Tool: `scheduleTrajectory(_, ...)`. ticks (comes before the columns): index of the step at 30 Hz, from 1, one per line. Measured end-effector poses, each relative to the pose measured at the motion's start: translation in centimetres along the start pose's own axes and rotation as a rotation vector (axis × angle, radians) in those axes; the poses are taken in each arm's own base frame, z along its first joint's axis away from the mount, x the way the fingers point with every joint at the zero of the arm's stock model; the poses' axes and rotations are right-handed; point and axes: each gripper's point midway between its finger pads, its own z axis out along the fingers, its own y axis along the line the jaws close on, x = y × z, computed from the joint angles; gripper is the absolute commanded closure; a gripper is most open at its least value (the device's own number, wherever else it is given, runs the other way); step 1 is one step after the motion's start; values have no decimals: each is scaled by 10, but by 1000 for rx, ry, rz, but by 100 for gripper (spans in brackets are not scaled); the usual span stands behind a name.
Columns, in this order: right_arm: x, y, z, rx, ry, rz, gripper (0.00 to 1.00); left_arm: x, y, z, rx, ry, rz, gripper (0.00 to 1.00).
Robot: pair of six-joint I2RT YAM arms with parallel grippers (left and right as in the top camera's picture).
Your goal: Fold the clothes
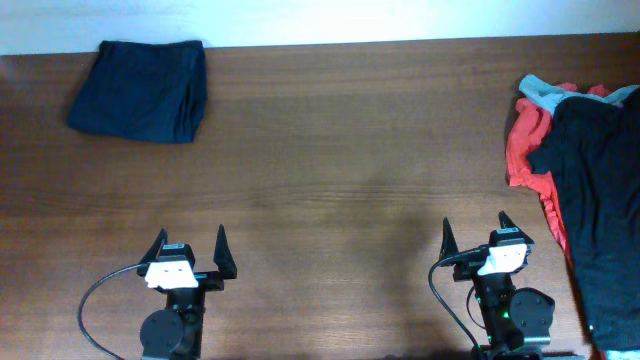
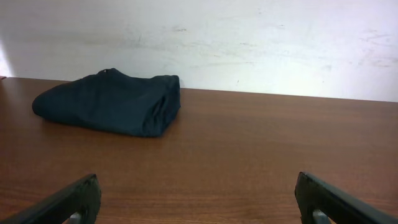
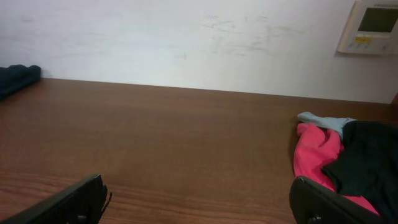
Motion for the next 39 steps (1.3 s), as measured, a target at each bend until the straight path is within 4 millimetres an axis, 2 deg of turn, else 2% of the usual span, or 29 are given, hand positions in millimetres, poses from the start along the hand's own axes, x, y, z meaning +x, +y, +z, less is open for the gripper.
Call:
scheduleTrajectory(13, 0, -1, 0, 8, 1, 0, 1, 0, 0, 0, 0, 0, 0, 1)
scheduleTrajectory(20, -1, -2, -2, 12, 18, 68, 2, 0, 0, 0, 0, 0, 0, 1)
scheduleTrajectory(23, -25, -7, -9, 38, 34, 104, 2, 0, 0, 0, 0, 0, 0, 1)
scheduleTrajectory(25, -63, -14, -19, 73, 28, 116, 1, 0, 0, 0, 0, 0, 0, 1)
scheduleTrajectory(26, -102, -20, -27, 104, -22, 123, 1, 0, 0, 0, 0, -1, 0, 1)
scheduleTrajectory(28, -117, -29, -33, 154, 75, 129, 1, 0, 0, 0, 0, 0, 0, 1)
scheduleTrajectory(30, -160, -40, -19, 201, 127, 123, 1, 0, 0, 0, 2, -3, 0, 0)
scheduleTrajectory(32, -184, -51, 2, 239, 259, 111, 1, 0, -1, 0, 4, -3, 3, 1)
scheduleTrajectory(35, -191, -70, 30, 283, 432, 117, 1, -1, -1, 0, 4, -4, 3, 1)
scheduleTrajectory(36, -194, -81, 46, 299, 486, 126, 1, 0, -1, 0, 4, -1, 3, 1)
scheduleTrajectory(39, -182, -112, 83, 320, 620, 181, 1, -1, -1, 0, 4, -3, 3, 1)
